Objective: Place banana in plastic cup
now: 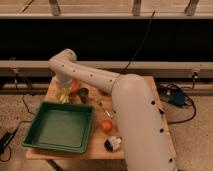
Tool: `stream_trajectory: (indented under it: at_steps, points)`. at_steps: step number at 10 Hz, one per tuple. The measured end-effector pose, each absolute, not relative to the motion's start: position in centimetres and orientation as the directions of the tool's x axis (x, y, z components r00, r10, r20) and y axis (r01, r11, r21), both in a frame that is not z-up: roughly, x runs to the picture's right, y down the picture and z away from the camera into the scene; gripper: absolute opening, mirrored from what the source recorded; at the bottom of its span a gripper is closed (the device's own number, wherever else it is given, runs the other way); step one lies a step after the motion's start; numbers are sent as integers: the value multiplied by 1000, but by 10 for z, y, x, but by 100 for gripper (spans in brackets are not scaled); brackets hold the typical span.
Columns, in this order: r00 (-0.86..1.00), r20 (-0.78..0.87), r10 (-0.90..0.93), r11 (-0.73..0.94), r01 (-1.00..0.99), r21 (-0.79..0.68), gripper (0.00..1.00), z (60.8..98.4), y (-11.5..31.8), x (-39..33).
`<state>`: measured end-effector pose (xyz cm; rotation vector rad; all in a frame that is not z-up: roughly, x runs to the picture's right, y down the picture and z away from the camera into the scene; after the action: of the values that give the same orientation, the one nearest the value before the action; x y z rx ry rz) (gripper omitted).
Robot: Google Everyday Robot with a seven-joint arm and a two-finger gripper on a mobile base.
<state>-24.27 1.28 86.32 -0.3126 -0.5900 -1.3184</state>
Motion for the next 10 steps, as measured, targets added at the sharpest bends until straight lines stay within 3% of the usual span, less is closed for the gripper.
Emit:
stream_trajectory:
  at_steps: [7, 10]
  points:
    - [108, 598, -794, 238, 961, 142, 74, 876, 9, -269]
    - [89, 614, -784, 226, 963, 149, 80, 876, 14, -278]
